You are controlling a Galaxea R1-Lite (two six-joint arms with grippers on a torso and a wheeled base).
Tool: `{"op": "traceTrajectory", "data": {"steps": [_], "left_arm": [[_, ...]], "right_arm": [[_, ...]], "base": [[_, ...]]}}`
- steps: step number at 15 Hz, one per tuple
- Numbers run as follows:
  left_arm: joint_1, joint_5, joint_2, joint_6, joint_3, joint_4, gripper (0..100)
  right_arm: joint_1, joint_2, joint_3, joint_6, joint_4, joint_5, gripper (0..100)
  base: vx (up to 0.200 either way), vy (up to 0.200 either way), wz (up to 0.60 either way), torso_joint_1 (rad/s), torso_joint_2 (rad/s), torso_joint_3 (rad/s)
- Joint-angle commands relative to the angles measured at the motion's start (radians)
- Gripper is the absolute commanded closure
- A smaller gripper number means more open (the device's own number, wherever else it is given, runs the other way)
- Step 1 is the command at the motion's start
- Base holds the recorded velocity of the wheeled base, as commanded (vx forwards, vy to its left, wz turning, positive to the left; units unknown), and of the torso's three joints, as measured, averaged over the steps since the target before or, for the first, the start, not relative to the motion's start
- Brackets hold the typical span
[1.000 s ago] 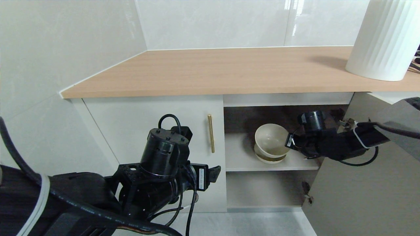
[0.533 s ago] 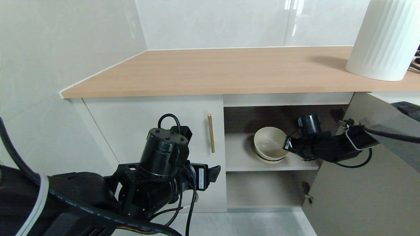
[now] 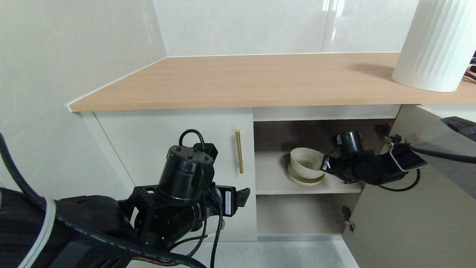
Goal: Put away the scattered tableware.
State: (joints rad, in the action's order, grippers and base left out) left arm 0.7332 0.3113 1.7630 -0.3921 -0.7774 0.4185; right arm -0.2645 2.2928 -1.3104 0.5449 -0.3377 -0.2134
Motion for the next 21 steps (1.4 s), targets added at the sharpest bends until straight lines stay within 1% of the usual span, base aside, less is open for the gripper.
{"op": "traceTrajectory", "data": {"steps": [1, 4, 7, 9, 11, 12, 13, 14, 15, 16, 17, 18, 19, 21], "left_arm": [[0.000, 0.000, 0.001, -0.001, 0.000, 0.000, 0], [0.000, 0.000, 0.001, -0.001, 0.000, 0.000, 0], [-0.017, 0.000, -0.008, -0.002, -0.003, 0.003, 0], [-0.058, 0.003, -0.073, -0.001, -0.008, 0.005, 0], [-0.095, 0.002, -0.175, 0.001, -0.003, -0.017, 0], [-0.104, 0.002, -0.203, 0.001, -0.002, -0.035, 0], [-0.107, 0.000, -0.260, 0.002, 0.015, -0.086, 0], [-0.109, 0.000, -0.287, 0.013, 0.021, -0.119, 0], [-0.127, 0.002, -0.307, 0.065, 0.021, -0.159, 0], [-0.161, 0.002, -0.316, 0.088, 0.037, -0.168, 0], [-0.175, 0.002, -0.335, 0.098, 0.069, -0.167, 0], [-0.189, -0.006, -0.358, 0.098, 0.092, -0.167, 0], [-0.192, -0.014, -0.361, 0.099, 0.102, -0.167, 0], [-0.189, -0.012, -0.373, 0.098, 0.109, -0.167, 0]], "right_arm": [[-0.001, -0.001, 0.000, 0.000, 0.000, 0.000, 0], [-0.004, -0.015, 0.007, 0.000, 0.002, 0.000, 0], [-0.007, -0.111, 0.056, -0.002, 0.020, 0.011, 0], [-0.048, -0.248, 0.120, -0.003, 0.104, 0.012, 0], [-0.117, -0.420, 0.191, -0.003, 0.213, 0.012, 0], [-0.137, -0.466, 0.223, -0.002, 0.239, 0.016, 0], [-0.177, -0.538, 0.313, 0.000, 0.264, 0.017, 0], [-0.190, -0.581, 0.378, -0.003, 0.262, 0.017, 0], [-0.194, -0.647, 0.441, -0.006, 0.266, 0.019, 0], [-0.197, -0.682, 0.467, -0.006, 0.270, 0.020, 0], [-0.197, -0.731, 0.499, -0.005, 0.272, 0.022, 0], [-0.197, -0.754, 0.522, -0.005, 0.272, 0.031, 0], [-0.199, -0.779, 0.562, -0.005, 0.272, 0.034, 0], [-0.208, -0.797, 0.583, -0.006, 0.272, 0.039, 0]], "base": [[0.000, 0.000, 0.00, 0.000, 0.00, 0.000], [0.000, 0.000, 0.00, 0.000, 0.00, 0.000], [0.000, 0.000, 0.00, 0.000, 0.00, 0.000], [0.000, 0.000, 0.00, 0.000, 0.00, 0.000], [0.000, 0.000, 0.00, 0.000, 0.00, 0.000], [0.000, 0.000, 0.00, 0.000, 0.00, 0.000], [0.000, 0.000, 0.00, 0.000, 0.00, 0.000], [0.000, 0.000, 0.00, 0.000, 0.00, 0.000], [0.000, 0.000, 0.00, 0.000, 0.00, 0.000], [0.000, 0.000, 0.00, 0.000, 0.00, 0.000], [0.000, 0.000, 0.00, 0.000, 0.00, 0.000], [0.000, 0.000, 0.00, 0.000, 0.00, 0.000], [0.000, 0.000, 0.00, 0.000, 0.00, 0.000], [0.000, 0.000, 0.00, 0.000, 0.00, 0.000]]}}
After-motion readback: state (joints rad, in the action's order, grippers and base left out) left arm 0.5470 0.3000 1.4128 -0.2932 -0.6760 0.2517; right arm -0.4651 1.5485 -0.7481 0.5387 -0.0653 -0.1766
